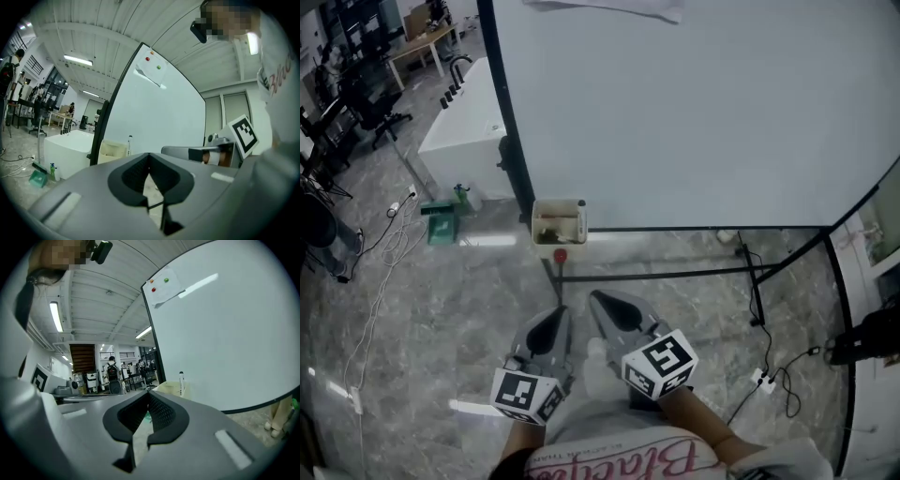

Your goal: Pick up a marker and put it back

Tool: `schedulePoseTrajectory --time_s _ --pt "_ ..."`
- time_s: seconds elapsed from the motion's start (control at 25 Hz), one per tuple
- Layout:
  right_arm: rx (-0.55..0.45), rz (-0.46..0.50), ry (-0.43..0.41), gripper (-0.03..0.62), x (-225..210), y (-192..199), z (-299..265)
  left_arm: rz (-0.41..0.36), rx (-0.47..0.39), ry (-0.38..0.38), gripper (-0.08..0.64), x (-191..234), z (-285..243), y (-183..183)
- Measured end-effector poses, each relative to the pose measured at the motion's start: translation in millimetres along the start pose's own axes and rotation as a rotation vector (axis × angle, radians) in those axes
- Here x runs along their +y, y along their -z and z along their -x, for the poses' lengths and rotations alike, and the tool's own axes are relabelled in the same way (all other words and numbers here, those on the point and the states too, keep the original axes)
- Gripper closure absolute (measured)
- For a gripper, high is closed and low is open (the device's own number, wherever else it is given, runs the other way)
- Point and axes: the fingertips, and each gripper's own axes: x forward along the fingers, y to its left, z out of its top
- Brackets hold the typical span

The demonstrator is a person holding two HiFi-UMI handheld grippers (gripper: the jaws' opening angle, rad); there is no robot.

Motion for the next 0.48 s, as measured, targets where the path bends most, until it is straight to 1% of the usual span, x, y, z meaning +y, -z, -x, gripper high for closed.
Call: schedulePoseTrajectory --time_s 0.12,0.2,0.32,0.48 --pt "0.011 0.009 -0.024 0.581 -21.9 -8.6 -29.3 -0.023 0.003 -0.009 0.561 16.9 -29.3 -8.2" --pt "0.013 0.019 -0.032 0.554 -35.9 -14.5 -46.5 -0.040 0.002 -0.014 0.561 26.2 -45.2 -12.7" --pt "0.018 0.036 -0.030 0.536 -52.2 -22.2 -67.1 -0.032 -0.016 -0.031 0.560 39.2 -61.7 -20.5" --pt "0.061 0.048 -0.011 0.505 -73.3 -20.3 -89.4 -0.029 -0.023 -0.038 0.561 52.6 -83.6 -23.7"
